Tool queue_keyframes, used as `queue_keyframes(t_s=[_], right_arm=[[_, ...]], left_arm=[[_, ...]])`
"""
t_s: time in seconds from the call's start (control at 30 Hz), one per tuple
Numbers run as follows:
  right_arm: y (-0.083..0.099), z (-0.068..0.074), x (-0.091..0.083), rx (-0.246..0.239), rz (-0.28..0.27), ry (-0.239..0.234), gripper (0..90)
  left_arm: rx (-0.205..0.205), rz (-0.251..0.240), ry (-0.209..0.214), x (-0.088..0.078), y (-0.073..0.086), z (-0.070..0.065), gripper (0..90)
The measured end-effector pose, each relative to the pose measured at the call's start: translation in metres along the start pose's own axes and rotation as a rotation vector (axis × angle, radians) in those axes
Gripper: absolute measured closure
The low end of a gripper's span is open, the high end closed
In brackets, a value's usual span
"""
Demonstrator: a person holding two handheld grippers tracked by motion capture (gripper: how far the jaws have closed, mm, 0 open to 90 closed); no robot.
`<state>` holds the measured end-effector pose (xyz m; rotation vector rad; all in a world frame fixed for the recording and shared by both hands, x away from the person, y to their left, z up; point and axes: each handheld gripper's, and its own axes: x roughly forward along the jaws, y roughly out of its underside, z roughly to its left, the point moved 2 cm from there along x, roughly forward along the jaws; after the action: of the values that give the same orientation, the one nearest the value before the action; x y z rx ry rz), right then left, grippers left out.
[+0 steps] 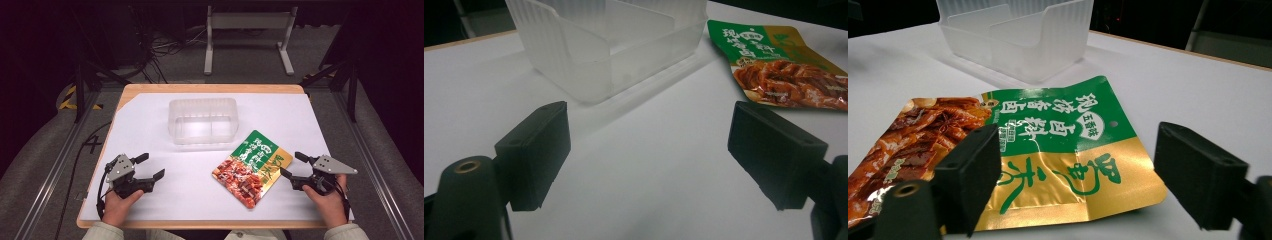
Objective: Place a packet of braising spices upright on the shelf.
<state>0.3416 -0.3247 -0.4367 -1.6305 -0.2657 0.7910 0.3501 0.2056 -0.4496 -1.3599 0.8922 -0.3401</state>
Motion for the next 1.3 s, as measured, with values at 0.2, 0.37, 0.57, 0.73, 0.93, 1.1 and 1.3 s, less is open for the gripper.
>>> queue_keyframes(t_s=[0.2,0.37,0.57,0.73,0.93,1.1,1.3], right_arm=[[-0.001,0.000,0.002,-0.012,0.000,-0.019,5.5],[-0.011,0.000,0.002,-0.006,-0.015,-0.028,5.4],[-0.019,-0.006,0.006,-0.009,0.069,-0.042,13.1],[-0.030,-0.008,0.009,-0.037,0.094,-0.063,18.6],[-0.043,-0.012,0.015,-0.025,0.112,-0.090,27.7],[-0.052,-0.020,0.022,-0.037,0.115,-0.085,31.3],[-0.055,-0.027,0.030,-0.026,0.127,-0.092,32.4]], left_arm=[[0.008,0.003,-0.011,-0.002,0.001,0.000,18.0],[0.003,0.004,-0.012,-0.001,0.000,0.000,18.0],[0.008,0.008,-0.012,0.000,0.000,0.000,18.0],[0.007,-0.001,-0.011,-0.001,-0.001,0.000,18.0],[0.007,0.001,-0.004,-0.001,0.000,-0.001,18.0],[0.006,-0.003,-0.003,-0.001,0.000,0.000,17.9],[0.007,0.000,-0.001,-0.001,0.000,-0.001,18.0]])
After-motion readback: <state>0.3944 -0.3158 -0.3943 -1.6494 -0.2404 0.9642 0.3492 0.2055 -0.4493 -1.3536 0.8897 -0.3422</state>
